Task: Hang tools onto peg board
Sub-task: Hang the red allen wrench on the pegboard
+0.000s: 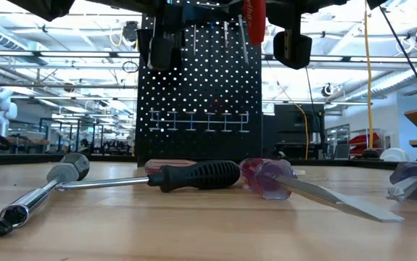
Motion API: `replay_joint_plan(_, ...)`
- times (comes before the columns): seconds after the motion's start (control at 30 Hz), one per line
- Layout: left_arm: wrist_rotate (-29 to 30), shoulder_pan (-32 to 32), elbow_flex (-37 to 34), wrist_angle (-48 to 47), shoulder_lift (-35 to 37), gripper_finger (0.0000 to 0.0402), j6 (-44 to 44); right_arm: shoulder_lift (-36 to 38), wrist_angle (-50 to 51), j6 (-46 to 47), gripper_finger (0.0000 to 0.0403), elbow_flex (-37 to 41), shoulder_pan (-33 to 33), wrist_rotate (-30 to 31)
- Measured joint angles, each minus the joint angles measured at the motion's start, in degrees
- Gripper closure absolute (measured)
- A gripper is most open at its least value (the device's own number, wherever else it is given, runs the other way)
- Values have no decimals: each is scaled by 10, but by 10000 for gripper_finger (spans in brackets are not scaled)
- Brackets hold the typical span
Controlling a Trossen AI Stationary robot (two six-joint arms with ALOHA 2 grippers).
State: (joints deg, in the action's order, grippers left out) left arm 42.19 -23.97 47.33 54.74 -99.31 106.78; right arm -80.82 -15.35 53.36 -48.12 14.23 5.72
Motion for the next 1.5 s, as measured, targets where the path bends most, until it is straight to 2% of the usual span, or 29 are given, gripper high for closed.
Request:
replay_joint_plan(0.43,-14,7,0,0,0,320,-44,0,-2,-3,402,0,-9,-3)
replay_joint_plan(0.67,-11,11,-1,-7,0,391,-42,0,-2,0,403,0,-11,-11)
replay_joint_plan(0.9,10,11,-1,-17,0,398,-43,0,-1,-52,400,0,-14,-10)
replay_joint_plan(1.13,22,10,0,-13,0,400,-48,6,-10,-140,347,0,-15,-16)
replay_joint_plan(1.33,32,10,0,-17,0,400,-76,66,8,-191,285,0,-17,-12)
replay_joint_plan(1.43,33,6,0,-18,0,401,-107,108,47,-214,265,0,-18,29)
replay_joint_plan(1.5,33,2,0,-9,0,401,-170,137,85,-234,258,0,-18,77)
